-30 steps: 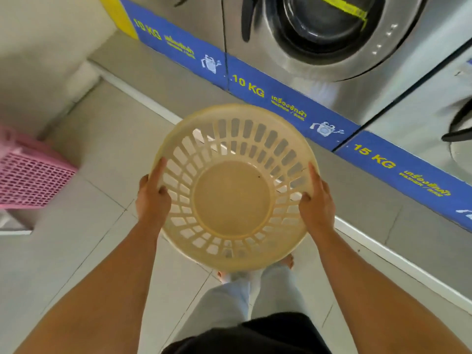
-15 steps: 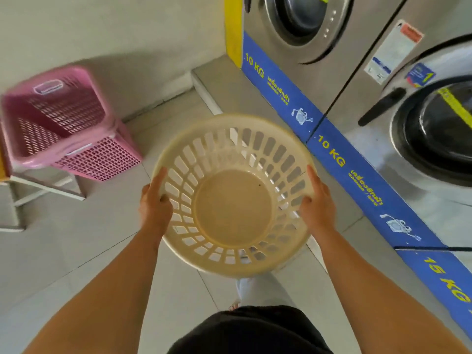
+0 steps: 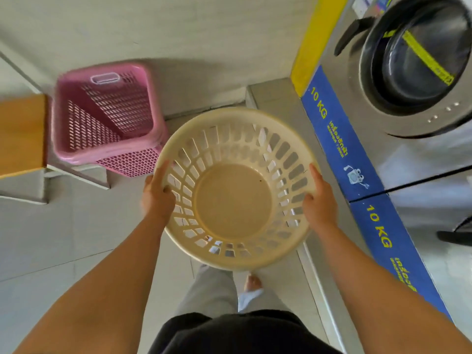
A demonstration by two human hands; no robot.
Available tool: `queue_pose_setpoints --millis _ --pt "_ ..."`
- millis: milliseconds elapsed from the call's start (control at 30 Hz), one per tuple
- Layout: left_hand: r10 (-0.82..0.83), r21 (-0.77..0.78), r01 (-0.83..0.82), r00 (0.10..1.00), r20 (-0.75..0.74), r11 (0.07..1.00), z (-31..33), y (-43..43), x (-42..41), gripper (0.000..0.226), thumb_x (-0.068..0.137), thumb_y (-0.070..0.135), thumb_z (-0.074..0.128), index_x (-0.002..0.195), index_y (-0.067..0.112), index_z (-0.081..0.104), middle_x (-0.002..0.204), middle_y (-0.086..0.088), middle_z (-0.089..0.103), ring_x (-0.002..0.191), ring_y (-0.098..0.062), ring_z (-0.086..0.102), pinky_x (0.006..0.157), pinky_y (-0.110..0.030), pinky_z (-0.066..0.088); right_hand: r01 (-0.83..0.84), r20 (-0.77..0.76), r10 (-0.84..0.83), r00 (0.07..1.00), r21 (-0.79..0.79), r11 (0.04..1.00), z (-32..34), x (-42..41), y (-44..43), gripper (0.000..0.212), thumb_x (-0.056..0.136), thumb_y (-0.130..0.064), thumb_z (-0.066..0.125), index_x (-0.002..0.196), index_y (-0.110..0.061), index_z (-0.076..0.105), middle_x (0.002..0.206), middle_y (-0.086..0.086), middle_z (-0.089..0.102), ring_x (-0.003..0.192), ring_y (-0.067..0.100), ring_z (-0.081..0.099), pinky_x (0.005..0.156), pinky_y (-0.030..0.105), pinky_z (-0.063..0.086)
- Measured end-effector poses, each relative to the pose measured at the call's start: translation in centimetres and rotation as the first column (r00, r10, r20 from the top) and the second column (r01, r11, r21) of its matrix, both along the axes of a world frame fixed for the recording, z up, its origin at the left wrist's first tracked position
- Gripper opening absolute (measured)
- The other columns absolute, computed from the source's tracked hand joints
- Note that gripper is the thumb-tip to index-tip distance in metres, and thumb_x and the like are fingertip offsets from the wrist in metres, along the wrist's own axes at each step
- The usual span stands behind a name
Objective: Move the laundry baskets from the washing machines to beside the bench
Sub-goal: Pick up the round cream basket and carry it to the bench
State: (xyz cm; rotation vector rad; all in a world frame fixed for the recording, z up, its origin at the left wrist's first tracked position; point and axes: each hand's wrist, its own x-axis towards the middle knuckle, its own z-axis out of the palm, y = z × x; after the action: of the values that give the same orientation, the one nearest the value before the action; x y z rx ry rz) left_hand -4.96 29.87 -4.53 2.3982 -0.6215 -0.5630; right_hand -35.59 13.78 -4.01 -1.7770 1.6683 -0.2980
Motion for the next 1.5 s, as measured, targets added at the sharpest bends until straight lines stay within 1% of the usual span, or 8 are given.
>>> queue_pose_setpoints --millis 200,500,600,733,1100,1233,1367,1500 --pt "-0.025 0.045 0.026 1.0 -0.004 0.999 -0.7 -5.9 8.4 0.071 0.086 -0.004 0.047 0.142 0.04 0.039 0.107 -0.005 0.053 0.081 -0.025 0.058 0.061 -0.036 0.048 0.038 -0.009 -0.038 0.999 -0.009 0.999 -0.2 8.6 -6.7 0.078 0.087 0.004 0.042 0.147 -0.044 0.028 0.132 0.007 0.047 0.111 0.028 0.055 0.083 0.031 0.037" --pt "0.056 0.114 -0.048 0.996 -0.068 0.992 -1.2 -14.6 15.4 0.071 0.084 -0.003 0.041 0.141 0.039 0.04 0.112 -0.012 0.061 0.076 -0.028 0.061 0.06 -0.039 0.052 -0.008 -0.024 0.008 1.0 -0.004 1.0 -1.5 17.2 -16.6 0.078 0.089 0.003 0.043 0.146 -0.047 0.027 0.128 0.009 0.048 0.107 0.028 0.057 0.087 0.042 0.048" --pt "0.077 0.122 -0.065 0.993 -0.089 0.99 -2.3 -17.6 17.4 0.074 0.083 -0.006 0.041 0.14 0.041 0.042 0.112 -0.014 0.059 0.075 -0.025 0.061 0.051 -0.03 0.045 -0.045 -0.038 0.045 0.998 0.007 0.999 -2.8 19.5 -20.7 0.076 0.091 0.001 0.043 0.146 -0.047 0.026 0.128 0.009 0.048 0.104 0.029 0.059 0.083 0.043 0.05" --pt "0.176 0.173 -0.156 0.979 -0.105 0.972 -3.5 -22.5 19.3 0.08 0.081 -0.009 0.039 0.14 0.045 0.04 0.111 -0.012 0.058 0.064 -0.012 0.053 0.048 -0.022 0.036 -0.099 -0.061 0.099 0.993 0.007 0.995 -4.5 22.4 -26.1 0.071 0.093 -0.002 0.044 0.147 -0.045 0.027 0.131 0.01 0.048 0.104 0.03 0.059 0.077 0.037 0.046" --pt "0.286 0.314 -0.238 0.951 -0.115 0.919 -10.7 -31.6 24.1 0.082 0.083 -0.008 0.042 0.137 0.054 0.034 0.107 -0.001 0.053 0.078 -0.026 0.063 0.066 -0.039 0.056 -0.098 -0.094 0.101 0.99 0.034 0.995 -12.5 28.4 -34.9 0.064 0.096 -0.002 0.044 0.146 -0.039 0.033 0.132 0.009 0.049 0.105 0.025 0.06 0.06 0.013 0.038" --pt "0.262 0.292 -0.206 0.951 -0.166 0.934 -15.7 -33.8 25.4 0.088 0.074 -0.009 0.04 0.13 0.058 0.034 0.112 -0.002 0.06 0.074 -0.024 0.068 0.062 -0.04 0.059 -0.066 -0.082 0.068 0.994 0.037 0.997 -17.1 30.0 -37.1 0.067 0.094 0.001 0.046 0.144 -0.041 0.035 0.134 0.006 0.048 0.114 0.026 0.057 0.081 0.03 0.049" --pt "0.327 0.316 -0.26 0.927 -0.182 0.912 -20.3 -35.7 26.7 0.087 0.074 -0.007 0.042 0.13 0.06 0.036 0.115 -0.001 0.055 0.09 -0.028 0.065 0.076 -0.047 0.058 -0.064 -0.096 0.066 0.993 0.024 0.998 -21.8 31.8 -38.8 0.065 0.095 -0.001 0.047 0.144 -0.042 0.035 0.135 0.006 0.048 0.114 0.025 0.058 0.08 0.033 0.053" --pt "0.392 0.26 -0.322 0.873 -0.29 0.91 -25.8 -35.8 28.1 0.085 0.075 -0.004 0.04 0.126 0.064 0.035 0.105 0.003 0.069 0.079 -0.027 0.071 0.067 -0.05 0.06 -0.067 -0.091 0.068 0.994 0.015 0.998 -26.7 33.8 -39.9 0.067 0.094 0.001 0.045 0.143 -0.043 0.037 0.134 0.005 0.049 0.112 0.027 0.059 0.083 0.039 0.052"
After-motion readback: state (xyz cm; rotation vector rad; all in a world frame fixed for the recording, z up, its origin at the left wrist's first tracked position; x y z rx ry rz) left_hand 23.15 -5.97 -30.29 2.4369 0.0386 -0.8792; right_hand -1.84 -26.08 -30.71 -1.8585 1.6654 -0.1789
